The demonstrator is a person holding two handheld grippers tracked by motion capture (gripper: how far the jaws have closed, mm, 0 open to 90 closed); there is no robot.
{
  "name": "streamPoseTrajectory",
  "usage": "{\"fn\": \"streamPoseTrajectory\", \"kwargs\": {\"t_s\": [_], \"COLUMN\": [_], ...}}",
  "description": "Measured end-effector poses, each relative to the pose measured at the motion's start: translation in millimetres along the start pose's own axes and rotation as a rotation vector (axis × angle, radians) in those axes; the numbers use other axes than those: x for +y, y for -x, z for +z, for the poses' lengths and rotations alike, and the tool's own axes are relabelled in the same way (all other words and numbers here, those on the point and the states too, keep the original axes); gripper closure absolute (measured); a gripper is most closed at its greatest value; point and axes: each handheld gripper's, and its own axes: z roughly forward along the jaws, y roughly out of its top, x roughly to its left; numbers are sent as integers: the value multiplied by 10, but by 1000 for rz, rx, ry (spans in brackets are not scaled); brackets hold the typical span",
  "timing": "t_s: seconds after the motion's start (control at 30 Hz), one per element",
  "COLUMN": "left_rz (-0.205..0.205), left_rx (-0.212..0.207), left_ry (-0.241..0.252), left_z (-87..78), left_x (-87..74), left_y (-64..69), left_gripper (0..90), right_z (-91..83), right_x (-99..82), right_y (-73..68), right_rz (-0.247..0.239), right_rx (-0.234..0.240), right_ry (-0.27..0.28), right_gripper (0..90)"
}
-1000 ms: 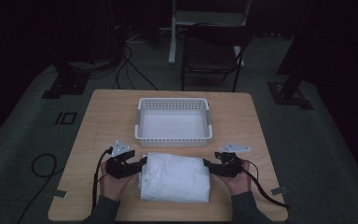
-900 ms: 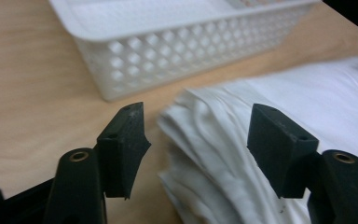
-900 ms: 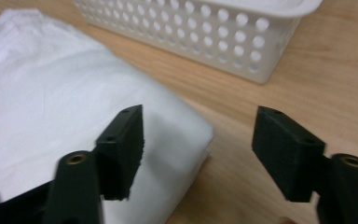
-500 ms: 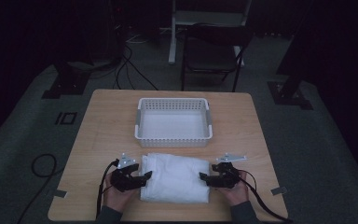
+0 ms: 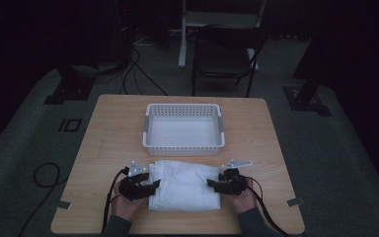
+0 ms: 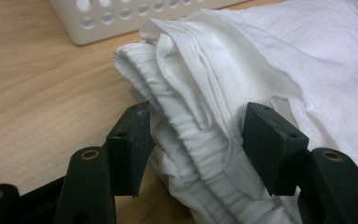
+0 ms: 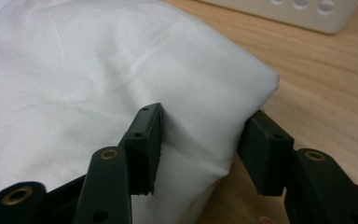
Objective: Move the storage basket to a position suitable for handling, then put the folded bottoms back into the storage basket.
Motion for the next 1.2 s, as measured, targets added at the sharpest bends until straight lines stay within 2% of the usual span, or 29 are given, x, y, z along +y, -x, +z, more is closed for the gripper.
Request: {"fn": "streamPoseTrajectory", "kwargs": {"t_s": [0.2,0.37,0.63,0.73,0.87,1.0,1.07,1.13,1.2], "left_rz": [1,5,-5,-25,-68,-81,-78,-80,-77], "left_rx": [32,55,70,64,73,50,42,18,5], "left_ry": [2,1,16,33,82,126,129,133,126], "left_z": [34,47,53,13,-99,-179,-186,-172,-137], "left_x": [66,103,105,112,150,213,235,300,330], "left_y": [-61,-104,-122,-135,-176,-202,-200,-183,-171], "left_gripper": [417,417,393,373,304,279,277,272,272], "right_z": [92,177,178,152,48,-18,-25,-11,31], "right_x": [117,210,215,222,237,289,307,357,379], "right_y": [19,63,44,55,18,-19,-37,-90,-92], "right_rz": [-21,-11,-35,-19,-35,-47,-52,-73,-59], "right_rx": [-27,-38,-58,-54,-91,-87,-85,-79,-52], "right_ry": [3,4,9,9,40,55,58,60,52], "right_gripper": [487,424,381,380,367,323,312,277,240]}}
